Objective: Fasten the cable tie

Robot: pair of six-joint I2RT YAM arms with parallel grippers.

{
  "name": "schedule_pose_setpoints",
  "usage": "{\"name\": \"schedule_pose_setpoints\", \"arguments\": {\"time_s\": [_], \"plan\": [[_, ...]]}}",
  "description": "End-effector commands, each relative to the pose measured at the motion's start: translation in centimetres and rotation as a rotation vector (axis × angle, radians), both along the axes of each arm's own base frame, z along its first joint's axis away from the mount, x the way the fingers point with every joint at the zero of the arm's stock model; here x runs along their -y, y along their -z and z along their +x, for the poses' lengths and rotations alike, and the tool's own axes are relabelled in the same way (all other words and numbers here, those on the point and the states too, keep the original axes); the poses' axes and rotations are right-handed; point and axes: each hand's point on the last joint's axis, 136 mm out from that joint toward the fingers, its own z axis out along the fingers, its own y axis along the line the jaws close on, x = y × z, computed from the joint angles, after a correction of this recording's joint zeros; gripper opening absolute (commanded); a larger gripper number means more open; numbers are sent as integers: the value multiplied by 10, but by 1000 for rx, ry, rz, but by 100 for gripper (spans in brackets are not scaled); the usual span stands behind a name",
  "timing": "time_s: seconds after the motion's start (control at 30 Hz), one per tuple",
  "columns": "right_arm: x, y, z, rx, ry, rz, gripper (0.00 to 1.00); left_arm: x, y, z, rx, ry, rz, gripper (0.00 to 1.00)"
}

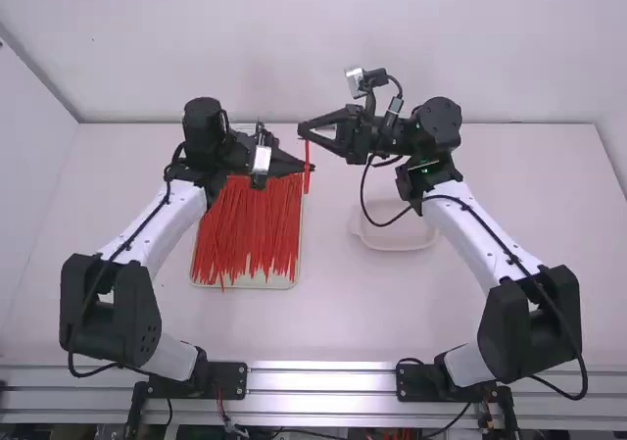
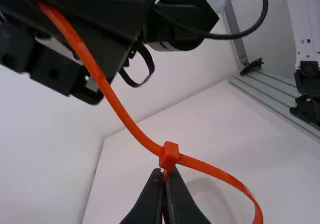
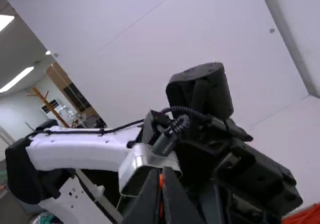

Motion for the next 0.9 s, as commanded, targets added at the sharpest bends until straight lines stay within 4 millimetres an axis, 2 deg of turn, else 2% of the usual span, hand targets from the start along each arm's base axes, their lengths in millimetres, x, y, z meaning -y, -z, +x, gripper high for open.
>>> {"name": "schedule_pose_setpoints", "arguments": {"time_s": [0.0, 0.17, 0.57, 0.67, 0.87], "plan": [[1, -21, -1, 52, 28, 37, 0, 3, 23, 1, -42, -32, 19, 2], [4, -21, 1, 74, 40, 36, 0, 2, 47, 1, -101, -74, 42, 2], [8, -20, 5, 81, 52, 36, 0, -1, 101, -19, -195, -94, 65, 2], [8, -21, 5, 81, 57, 38, 0, -2, 105, -21, -184, -93, 63, 2], [14, -21, 12, 82, 82, 39, 0, -1, 100, -20, -223, -90, 53, 2]]}}
